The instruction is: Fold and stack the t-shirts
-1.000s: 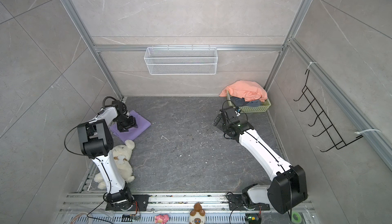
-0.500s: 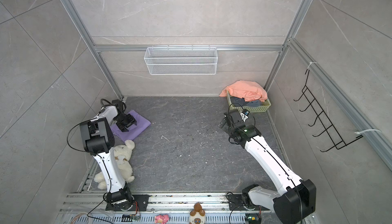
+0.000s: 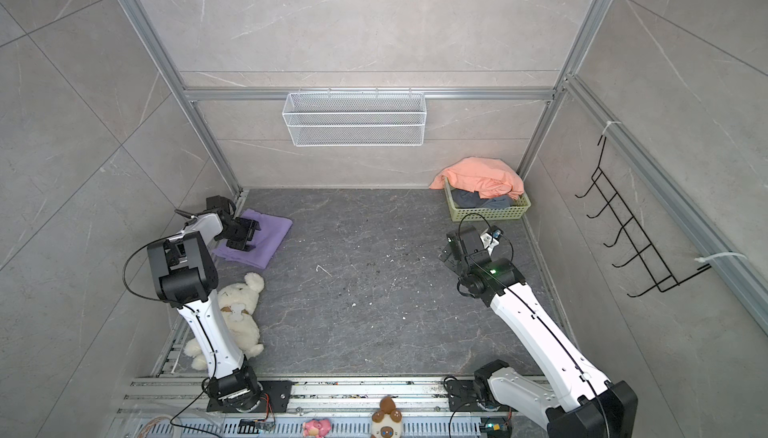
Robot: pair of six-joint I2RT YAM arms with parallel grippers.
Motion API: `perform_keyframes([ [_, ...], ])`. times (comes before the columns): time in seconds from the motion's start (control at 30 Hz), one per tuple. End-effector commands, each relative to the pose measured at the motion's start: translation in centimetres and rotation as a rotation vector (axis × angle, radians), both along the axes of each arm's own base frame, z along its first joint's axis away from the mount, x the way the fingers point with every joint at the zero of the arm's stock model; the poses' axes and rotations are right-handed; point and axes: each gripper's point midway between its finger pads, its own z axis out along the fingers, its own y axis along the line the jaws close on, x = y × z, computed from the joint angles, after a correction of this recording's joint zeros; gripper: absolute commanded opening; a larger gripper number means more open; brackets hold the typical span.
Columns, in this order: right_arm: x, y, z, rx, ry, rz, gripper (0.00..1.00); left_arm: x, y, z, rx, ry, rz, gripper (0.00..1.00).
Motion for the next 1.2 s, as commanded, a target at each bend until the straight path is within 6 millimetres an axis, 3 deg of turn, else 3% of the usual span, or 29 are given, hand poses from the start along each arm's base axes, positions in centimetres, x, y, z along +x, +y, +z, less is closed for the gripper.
perform_keyframes([
  [0.0,-1.1,-1.0,-0.5,-0.031,0.026,-0.031,0.95,-4.1,-0.2,-6.8,-0.042,0.204,0.136,0.66],
  [0.43,-1.5,-1.2,-1.2,-0.043,0.036,-0.023,0.95,-10.6,0.7,-5.8,-0.003,0.191,0.492,0.66],
  [0.5,-1.5,-1.2,-1.2,-0.045,0.035,-0.019,0.95,-10.4,0.7,-5.6,-0.012,0.174,0.501,0.66],
  [0.67,-1.6,-1.1,-1.4,-0.053,0.042,-0.005,0.96,-6.6,1.1,-3.8,-0.009,0.090,0.407,0.66],
  [0.87,-1.3,-0.8,-1.8,-0.057,0.051,0.012,0.96,-4.6,1.6,-1.3,0.004,-0.002,0.383,0.66],
  [1.03,-0.4,-0.4,-1.9,-0.052,0.041,0.022,0.96,-2.5,0.9,2.1,0.009,-0.108,0.243,0.67],
  [1.17,0.6,-0.1,-1.6,-0.063,0.024,0.029,0.99,-1.8,-1.1,5.6,0.028,-0.187,0.038,0.72],
])
